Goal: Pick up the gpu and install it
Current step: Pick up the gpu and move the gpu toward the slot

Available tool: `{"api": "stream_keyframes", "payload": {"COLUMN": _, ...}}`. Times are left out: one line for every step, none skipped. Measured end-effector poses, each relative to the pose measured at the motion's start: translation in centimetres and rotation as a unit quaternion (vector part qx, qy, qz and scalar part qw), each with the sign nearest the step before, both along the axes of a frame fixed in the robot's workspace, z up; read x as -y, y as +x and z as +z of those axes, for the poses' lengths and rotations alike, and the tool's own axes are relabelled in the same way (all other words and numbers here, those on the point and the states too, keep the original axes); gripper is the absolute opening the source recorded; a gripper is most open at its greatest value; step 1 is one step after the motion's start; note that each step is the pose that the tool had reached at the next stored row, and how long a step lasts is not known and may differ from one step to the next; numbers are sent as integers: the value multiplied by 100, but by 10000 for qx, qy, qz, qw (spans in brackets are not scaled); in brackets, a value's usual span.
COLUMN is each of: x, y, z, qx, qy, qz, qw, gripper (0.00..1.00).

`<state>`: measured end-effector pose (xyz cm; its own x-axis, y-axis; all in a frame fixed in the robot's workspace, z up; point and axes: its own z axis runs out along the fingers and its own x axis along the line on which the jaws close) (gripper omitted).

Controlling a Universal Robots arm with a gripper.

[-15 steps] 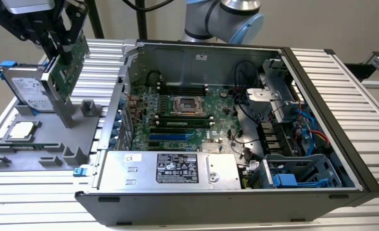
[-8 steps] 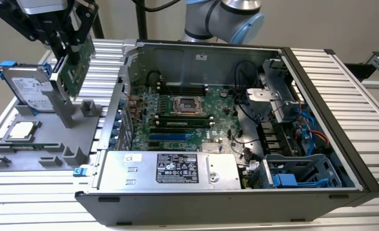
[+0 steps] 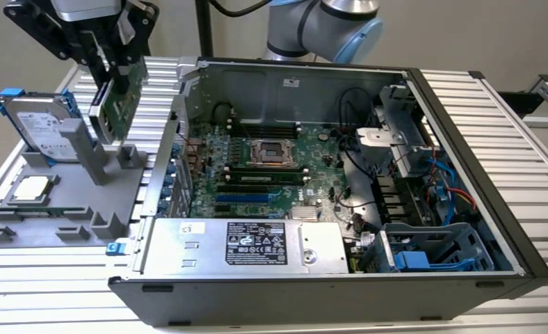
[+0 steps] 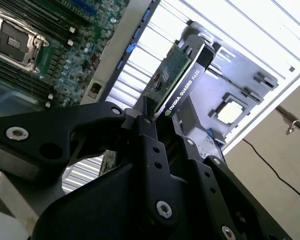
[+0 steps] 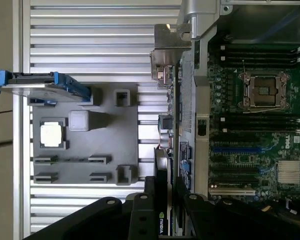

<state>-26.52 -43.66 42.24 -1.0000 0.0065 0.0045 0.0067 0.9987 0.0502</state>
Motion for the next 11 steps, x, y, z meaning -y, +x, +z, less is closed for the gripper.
{"api": "stream_keyframes", "payload": {"x": 0, "y": 18, "z": 1, "qx": 0, "qy": 0, "qz": 6, "qw": 10000, "gripper": 0}}
{"api": "stream_keyframes", "payload": {"x": 0, "y": 37, "z": 1, "qx": 0, "qy": 0, "qz": 11, "qw": 10000, "gripper": 0}}
{"api": "stream_keyframes", "payload": {"x": 0, "y": 54, "z": 1, "qx": 0, "qy": 0, "qz": 17, "qw": 10000, "gripper": 0}}
{"api": "stream_keyframes", "payload": {"x": 0, "y": 72, "z": 2, "qx": 0, "qy": 0, "qz": 23, "qw": 10000, "gripper": 0}}
{"api": "stream_keyframes", "payload": {"x": 0, "y": 88, "z": 2, "qx": 0, "qy": 0, "qz": 29, "qw": 10000, "gripper": 0}}
{"api": "stream_keyframes", "payload": {"x": 0, "y": 104, "z": 2, "qx": 0, "qy": 0, "qz": 34, "qw": 10000, "gripper": 0}}
{"api": "stream_keyframes", "payload": {"x": 0, "y": 123, "z": 3, "qx": 0, "qy": 0, "qz": 41, "qw": 10000, "gripper": 0}}
{"api": "stream_keyframes", "payload": {"x": 0, "y": 139, "z": 4, "qx": 0, "qy": 0, "qz": 46, "qw": 10000, "gripper": 0}}
{"api": "stream_keyframes", "payload": {"x": 0, "y": 159, "z": 4, "qx": 0, "qy": 0, "qz": 52, "qw": 10000, "gripper": 0}}
{"api": "stream_keyframes", "payload": {"x": 0, "y": 174, "z": 5, "qx": 0, "qy": 0, "qz": 57, "qw": 10000, "gripper": 0}}
{"api": "stream_keyframes", "payload": {"x": 0, "y": 191, "z": 5, "qx": 0, "qy": 0, "qz": 63, "qw": 10000, "gripper": 0}}
